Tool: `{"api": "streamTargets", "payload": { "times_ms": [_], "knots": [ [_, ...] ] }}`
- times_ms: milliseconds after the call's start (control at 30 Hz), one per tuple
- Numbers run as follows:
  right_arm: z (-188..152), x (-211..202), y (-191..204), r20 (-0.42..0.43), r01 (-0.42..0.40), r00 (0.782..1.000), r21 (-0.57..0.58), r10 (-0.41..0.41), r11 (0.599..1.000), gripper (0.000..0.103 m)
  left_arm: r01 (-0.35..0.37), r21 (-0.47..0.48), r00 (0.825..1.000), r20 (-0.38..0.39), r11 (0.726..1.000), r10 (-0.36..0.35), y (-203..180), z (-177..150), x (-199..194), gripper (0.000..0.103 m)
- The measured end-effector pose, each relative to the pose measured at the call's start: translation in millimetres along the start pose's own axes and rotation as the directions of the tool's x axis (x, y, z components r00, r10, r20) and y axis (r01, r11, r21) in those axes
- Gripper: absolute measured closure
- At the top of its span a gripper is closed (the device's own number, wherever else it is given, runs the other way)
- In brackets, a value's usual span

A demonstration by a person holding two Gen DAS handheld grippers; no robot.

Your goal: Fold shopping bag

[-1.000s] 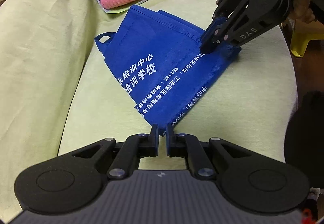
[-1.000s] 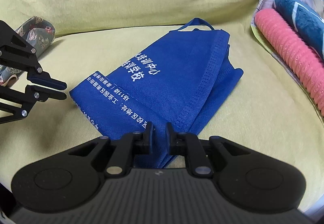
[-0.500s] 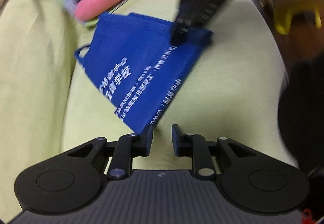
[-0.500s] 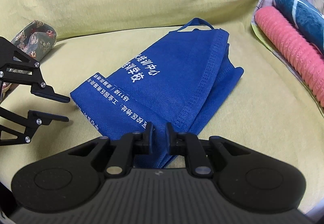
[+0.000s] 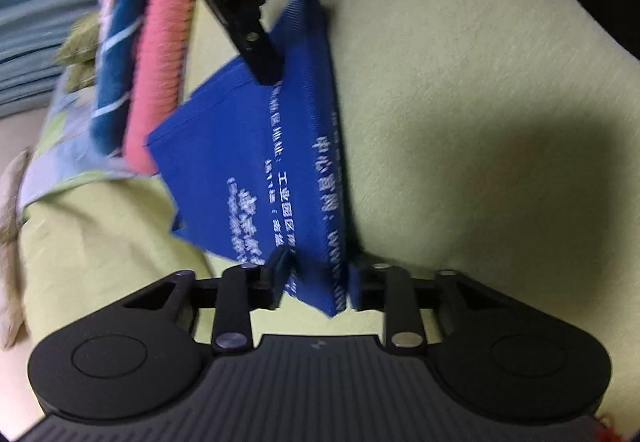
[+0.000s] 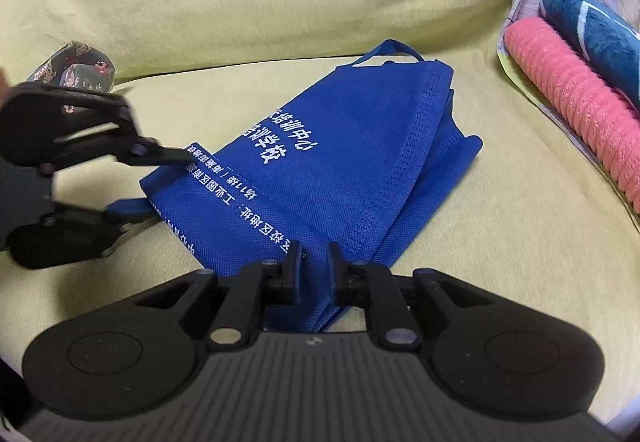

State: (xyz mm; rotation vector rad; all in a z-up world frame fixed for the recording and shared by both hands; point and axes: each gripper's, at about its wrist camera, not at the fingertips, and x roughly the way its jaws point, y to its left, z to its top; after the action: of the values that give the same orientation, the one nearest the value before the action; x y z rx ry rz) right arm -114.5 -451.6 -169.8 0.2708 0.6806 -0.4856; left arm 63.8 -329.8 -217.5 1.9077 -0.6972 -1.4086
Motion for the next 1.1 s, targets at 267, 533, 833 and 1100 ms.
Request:
{"api": "streamTargets", "payload": {
  "times_ms": [267, 533, 833, 1100],
  "knots": [
    [-9.8, -25.6, 0.9, 0.110, -0.074, 0.990, -0.134, 0.089, 0.988, 0.055, 0.026, 0.003, 0.999, 0.043, 1.000, -0.026, 3.9, -7.3, 3.0, 0.077],
    [-36.2, -19.2, 30.4, 0.115, 0.028, 0.992, -0.623, 0.056, 0.782, 0.045, 0.046, -0.019, 0.997, 0.070, 0.999, -0.044, 11.7, -7.7, 3.8, 0.077],
    [-35.8, -2.1, 25.1, 0.132, 0.028, 0.989, -0.584, 0.061, 0.811, 0.069, 0.076, -0.075, 0.992, 0.106, 0.994, -0.068, 23.0, -12.6, 1.2, 0.076],
    [-0.4, -17.1, -17.3, -0.074, -0.233, 0.972, -0.205, 0.222, 0.951, 0.075, 0.292, -0.250, 0.947, 0.211, 0.923, -0.242, 55.7, -10.3, -26.9, 0.082]
  ]
}}
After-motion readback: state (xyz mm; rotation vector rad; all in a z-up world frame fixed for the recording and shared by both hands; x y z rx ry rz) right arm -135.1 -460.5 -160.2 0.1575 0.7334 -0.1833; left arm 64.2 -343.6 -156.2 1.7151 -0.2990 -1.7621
